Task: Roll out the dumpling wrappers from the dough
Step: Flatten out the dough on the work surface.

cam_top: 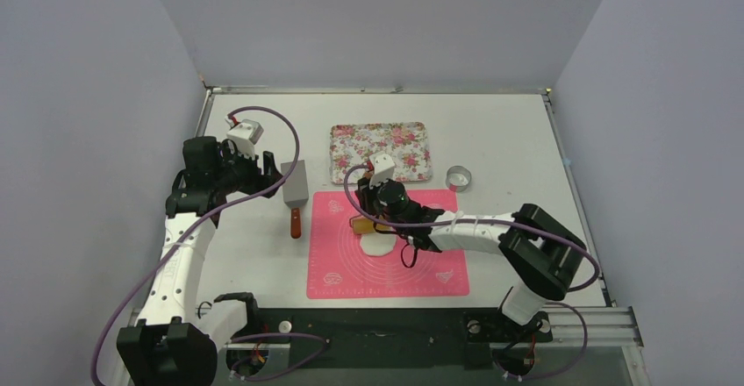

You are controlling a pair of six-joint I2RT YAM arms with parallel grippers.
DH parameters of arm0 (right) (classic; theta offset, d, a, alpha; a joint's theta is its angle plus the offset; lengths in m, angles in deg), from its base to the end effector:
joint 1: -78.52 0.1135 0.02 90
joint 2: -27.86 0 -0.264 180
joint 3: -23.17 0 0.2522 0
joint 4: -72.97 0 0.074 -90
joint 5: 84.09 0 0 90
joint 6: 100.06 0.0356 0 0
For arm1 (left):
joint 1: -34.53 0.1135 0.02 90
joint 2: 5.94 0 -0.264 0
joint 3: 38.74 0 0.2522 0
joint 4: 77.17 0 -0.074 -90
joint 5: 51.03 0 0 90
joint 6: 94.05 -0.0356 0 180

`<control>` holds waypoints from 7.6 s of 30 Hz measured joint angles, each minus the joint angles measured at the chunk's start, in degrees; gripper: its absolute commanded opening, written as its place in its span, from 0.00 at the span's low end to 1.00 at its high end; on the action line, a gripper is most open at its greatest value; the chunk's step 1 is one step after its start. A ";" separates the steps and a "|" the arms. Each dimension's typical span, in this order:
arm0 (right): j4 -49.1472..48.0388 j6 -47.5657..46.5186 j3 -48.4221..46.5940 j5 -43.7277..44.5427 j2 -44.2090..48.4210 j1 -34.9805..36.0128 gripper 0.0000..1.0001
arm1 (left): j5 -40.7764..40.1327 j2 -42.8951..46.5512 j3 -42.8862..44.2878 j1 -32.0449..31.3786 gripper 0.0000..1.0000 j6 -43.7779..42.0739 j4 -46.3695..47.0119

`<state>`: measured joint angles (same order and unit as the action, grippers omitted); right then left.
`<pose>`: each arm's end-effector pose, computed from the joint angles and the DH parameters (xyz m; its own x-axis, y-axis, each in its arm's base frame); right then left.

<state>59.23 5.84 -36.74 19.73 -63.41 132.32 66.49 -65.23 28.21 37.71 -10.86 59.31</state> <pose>0.2104 0.2731 0.2133 -0.3498 -0.0275 -0.9364 -0.5753 0.7952 0.1916 0.2213 -0.0042 0.3122 -0.5423 0.0752 -0.8368 0.3918 0.9037 -0.1727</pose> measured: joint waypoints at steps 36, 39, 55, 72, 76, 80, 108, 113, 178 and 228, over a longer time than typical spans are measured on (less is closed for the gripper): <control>-1.11 1.46 1.90 -1.09 5.95 1.01 0.00 | 0.20 -0.15 0.00 0.26 0.68 0.11 0.00; -2.43 1.14 1.66 -0.81 3.10 -0.28 0.00 | 0.20 -0.15 0.00 0.28 0.68 0.13 0.02; -13.18 6.99 11.06 -0.61 -2.78 2.73 0.00 | 0.35 -0.15 0.00 0.31 0.68 0.13 0.00; -4.11 1.20 -0.07 -0.74 -5.62 -2.51 0.00 | 0.37 -0.15 0.00 0.31 0.68 0.13 0.00; -6.43 1.38 0.39 -0.57 -6.69 -2.58 0.00 | 0.37 -0.15 0.00 0.31 0.68 0.13 0.02; -10.56 1.99 2.73 0.57 -6.49 -1.86 0.00 | 0.37 -0.15 0.00 0.31 0.68 0.13 0.02; -10.03 6.16 7.19 3.82 -3.37 2.10 0.00 | 0.37 -0.15 0.00 0.31 0.68 0.13 0.02; -6.12 2.84 3.89 3.63 -4.28 0.59 0.00 | 0.37 -0.15 0.00 0.31 0.68 0.13 0.00; -24.20 9.20 10.91 7.50 -7.63 2.12 0.00 | 0.42 -0.26 0.00 0.74 0.68 0.17 0.02; -2.40 4.17 5.81 5.44 3.63 0.55 0.00 | 1.09 -0.37 0.22 1.44 0.68 0.31 -0.02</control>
<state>56.82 10.02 -30.93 25.18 -59.78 132.86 67.59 -65.60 28.43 39.15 -10.55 59.29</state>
